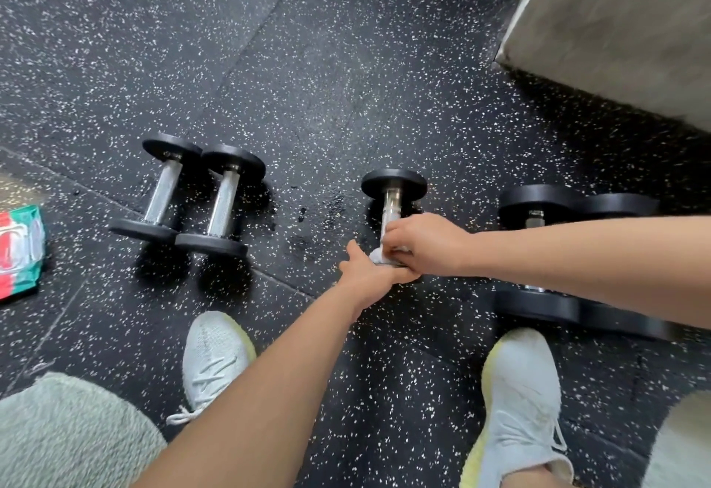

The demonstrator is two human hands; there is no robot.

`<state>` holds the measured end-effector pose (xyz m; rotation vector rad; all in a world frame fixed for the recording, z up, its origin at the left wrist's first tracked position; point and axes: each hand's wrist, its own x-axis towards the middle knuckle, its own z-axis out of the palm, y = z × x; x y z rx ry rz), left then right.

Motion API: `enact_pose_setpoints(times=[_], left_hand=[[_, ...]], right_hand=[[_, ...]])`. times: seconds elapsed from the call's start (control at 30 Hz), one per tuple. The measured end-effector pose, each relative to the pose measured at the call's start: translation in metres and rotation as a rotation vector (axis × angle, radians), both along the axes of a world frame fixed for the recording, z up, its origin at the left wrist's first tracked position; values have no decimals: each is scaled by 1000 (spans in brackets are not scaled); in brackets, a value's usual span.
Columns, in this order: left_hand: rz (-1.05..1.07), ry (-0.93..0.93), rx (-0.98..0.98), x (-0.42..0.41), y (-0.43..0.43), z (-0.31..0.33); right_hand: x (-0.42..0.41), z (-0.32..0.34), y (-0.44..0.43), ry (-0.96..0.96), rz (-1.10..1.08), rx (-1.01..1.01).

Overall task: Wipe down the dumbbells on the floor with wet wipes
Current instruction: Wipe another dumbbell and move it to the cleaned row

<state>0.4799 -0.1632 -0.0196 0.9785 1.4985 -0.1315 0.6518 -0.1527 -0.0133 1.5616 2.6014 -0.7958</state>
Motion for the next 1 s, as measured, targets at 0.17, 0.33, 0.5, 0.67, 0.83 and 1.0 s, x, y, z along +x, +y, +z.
enact_pose_setpoints(times=[0.17, 0.33, 0.5, 0.67, 0.83, 1.0], left_hand=[[27, -61, -32, -7, 2, -3], [23, -65, -15, -4, 2, -1], [-2, -79, 18, -7, 1, -9], [10, -89, 29, -3, -2, -3], [5, -67, 38, -4, -2, -3], [-8, -75, 24, -8, 1, -9]], right_hand=[[-5, 10, 20, -25, 5, 2], [-4, 15, 50, -74, -151, 52], [-7, 15, 6, -179, 151, -117], [13, 21, 22, -242, 9, -195], [5, 37, 23, -148, -25, -198], [5, 7, -3, 73, -136, -82]])
